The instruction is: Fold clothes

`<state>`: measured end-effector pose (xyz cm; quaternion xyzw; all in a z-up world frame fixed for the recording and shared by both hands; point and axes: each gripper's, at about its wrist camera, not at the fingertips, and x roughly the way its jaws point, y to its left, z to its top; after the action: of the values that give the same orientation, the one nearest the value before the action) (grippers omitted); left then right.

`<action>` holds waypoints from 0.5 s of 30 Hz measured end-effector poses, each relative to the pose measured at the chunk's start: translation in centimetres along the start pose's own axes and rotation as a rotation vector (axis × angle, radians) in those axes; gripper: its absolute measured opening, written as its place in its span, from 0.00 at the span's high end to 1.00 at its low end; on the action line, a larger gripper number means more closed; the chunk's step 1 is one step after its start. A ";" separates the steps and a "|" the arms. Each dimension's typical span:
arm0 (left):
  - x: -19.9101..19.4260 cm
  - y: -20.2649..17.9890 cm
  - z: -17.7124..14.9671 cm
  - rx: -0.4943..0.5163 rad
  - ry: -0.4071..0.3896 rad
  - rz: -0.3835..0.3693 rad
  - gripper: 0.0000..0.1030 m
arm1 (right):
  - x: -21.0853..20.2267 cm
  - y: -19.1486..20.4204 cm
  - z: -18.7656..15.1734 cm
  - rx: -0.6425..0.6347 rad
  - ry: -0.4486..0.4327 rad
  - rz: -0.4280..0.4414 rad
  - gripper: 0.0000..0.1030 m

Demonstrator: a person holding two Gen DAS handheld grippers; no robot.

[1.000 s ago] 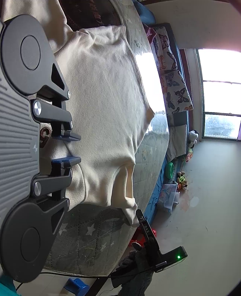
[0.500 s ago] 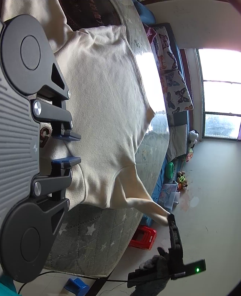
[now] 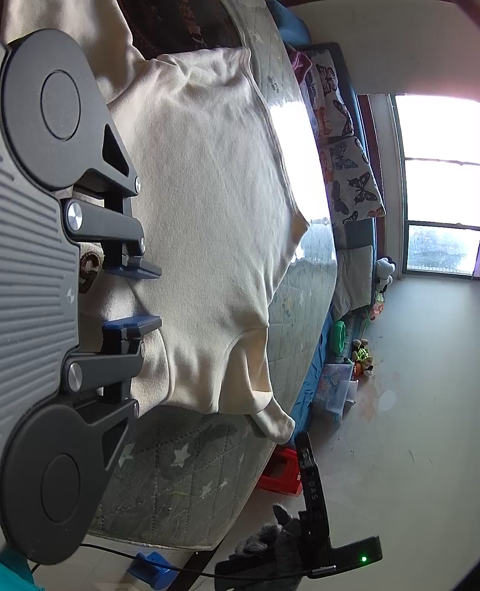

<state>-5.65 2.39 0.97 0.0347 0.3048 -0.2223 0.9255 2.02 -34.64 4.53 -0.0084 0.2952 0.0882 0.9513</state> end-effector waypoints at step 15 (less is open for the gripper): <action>-0.1 0.2 0.0 -0.016 -0.003 -0.010 0.74 | 4.3 8.9 -2.6 -0.242 0.097 -0.209 0.00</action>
<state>-5.62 2.58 0.97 0.0254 0.3056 -0.2243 0.9250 2.50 -25.35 0.27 -0.1579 0.3254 0.0233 0.9320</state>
